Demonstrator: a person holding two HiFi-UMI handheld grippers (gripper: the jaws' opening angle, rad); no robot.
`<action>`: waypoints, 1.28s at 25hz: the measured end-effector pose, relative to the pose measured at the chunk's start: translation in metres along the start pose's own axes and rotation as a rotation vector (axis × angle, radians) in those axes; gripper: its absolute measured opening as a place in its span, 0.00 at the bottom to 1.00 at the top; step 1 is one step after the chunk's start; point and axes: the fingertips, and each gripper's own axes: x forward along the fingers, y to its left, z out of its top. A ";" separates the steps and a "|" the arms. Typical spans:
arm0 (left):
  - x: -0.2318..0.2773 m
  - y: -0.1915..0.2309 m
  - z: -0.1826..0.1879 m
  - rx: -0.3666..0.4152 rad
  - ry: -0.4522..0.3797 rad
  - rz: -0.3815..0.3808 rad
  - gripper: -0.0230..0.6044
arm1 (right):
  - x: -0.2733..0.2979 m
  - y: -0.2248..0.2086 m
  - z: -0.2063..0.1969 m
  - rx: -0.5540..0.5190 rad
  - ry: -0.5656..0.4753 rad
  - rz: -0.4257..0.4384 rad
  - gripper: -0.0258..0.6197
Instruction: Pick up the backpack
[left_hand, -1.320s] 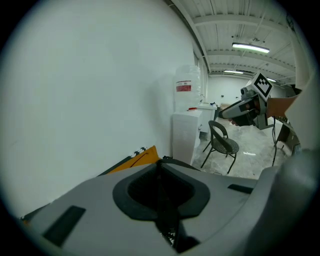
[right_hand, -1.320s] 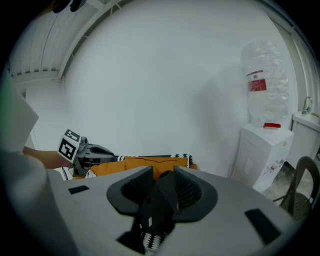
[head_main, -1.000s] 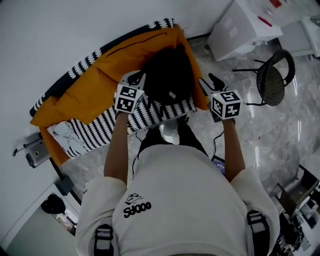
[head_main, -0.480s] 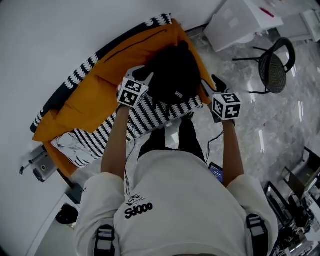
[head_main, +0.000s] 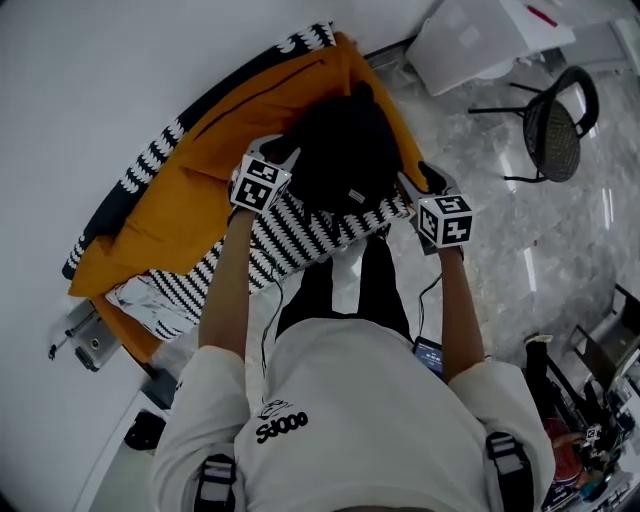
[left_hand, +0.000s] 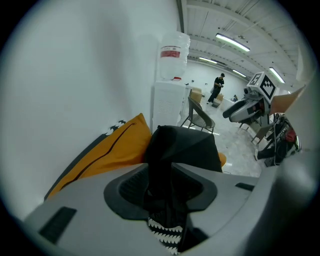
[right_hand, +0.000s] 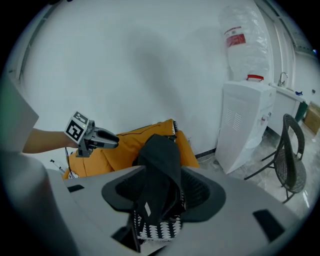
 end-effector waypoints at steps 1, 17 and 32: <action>0.007 0.001 -0.003 0.005 0.012 -0.009 0.28 | 0.005 -0.002 -0.004 0.006 0.008 0.003 0.37; 0.102 0.023 -0.032 0.002 0.122 -0.097 0.37 | 0.085 -0.043 -0.054 0.095 0.130 -0.006 0.38; 0.173 0.039 -0.031 0.093 0.138 -0.206 0.47 | 0.137 -0.052 -0.065 0.095 0.154 0.110 0.38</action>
